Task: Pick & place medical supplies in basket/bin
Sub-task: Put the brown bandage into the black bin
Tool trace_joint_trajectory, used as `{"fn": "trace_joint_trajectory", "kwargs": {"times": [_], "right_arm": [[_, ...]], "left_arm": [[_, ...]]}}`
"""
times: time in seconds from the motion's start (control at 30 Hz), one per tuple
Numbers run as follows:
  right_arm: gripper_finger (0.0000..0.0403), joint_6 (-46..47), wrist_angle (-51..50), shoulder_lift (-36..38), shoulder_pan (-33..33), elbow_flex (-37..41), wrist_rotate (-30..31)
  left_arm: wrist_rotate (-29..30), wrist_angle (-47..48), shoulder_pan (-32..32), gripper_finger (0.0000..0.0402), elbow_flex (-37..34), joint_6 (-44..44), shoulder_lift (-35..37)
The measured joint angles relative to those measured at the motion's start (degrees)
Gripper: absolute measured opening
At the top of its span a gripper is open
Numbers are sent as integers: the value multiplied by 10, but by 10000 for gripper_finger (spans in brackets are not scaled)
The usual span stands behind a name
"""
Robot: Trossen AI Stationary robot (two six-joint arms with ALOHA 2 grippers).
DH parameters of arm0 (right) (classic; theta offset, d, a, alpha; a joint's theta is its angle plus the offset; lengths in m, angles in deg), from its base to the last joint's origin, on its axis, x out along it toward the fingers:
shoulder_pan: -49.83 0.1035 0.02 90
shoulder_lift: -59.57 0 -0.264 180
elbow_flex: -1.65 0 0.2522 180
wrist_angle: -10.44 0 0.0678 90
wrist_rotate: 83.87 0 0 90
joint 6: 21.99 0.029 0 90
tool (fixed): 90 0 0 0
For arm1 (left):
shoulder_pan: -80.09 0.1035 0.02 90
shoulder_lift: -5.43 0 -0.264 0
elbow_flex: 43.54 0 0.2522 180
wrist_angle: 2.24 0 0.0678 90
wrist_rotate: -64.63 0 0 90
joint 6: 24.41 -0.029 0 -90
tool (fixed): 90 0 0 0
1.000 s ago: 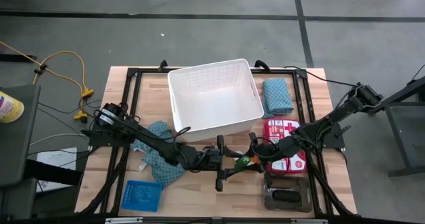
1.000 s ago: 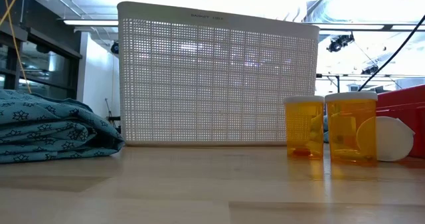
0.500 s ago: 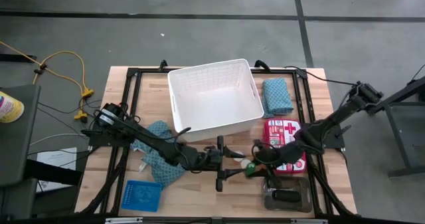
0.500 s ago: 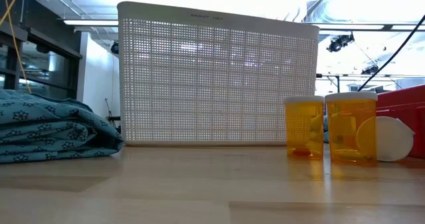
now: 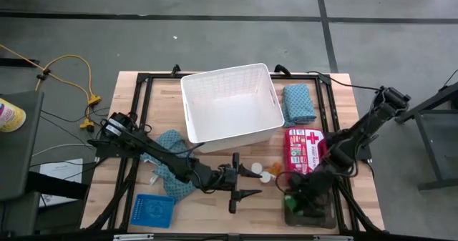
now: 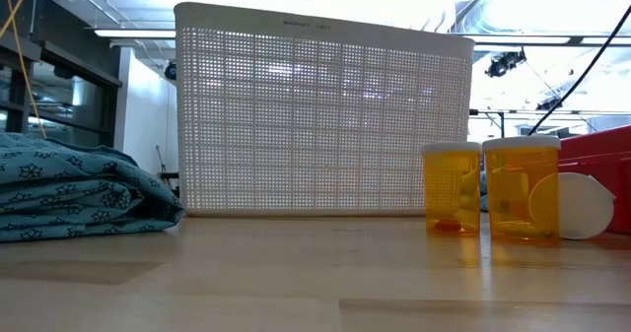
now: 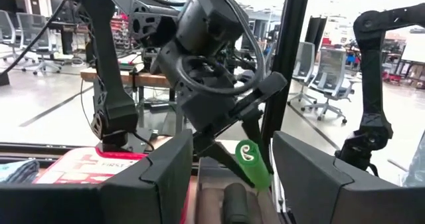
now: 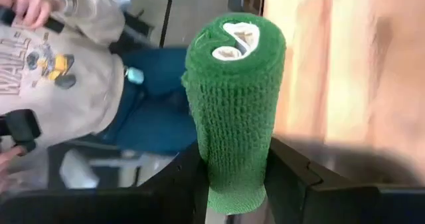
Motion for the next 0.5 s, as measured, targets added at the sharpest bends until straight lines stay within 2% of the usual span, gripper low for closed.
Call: {"fn": "trace_joint_trajectory", "kwargs": {"times": [0.23, 0.5], "right_arm": [[107, 113, -55, 0, 53, 0, -3], [107, 204, -164, 0, 88, 0, 38]], "left_arm": [[0, 4, 0, 202, 0, 2, 0], [0, 4, 0, 202, 0, 3, 0]]}}
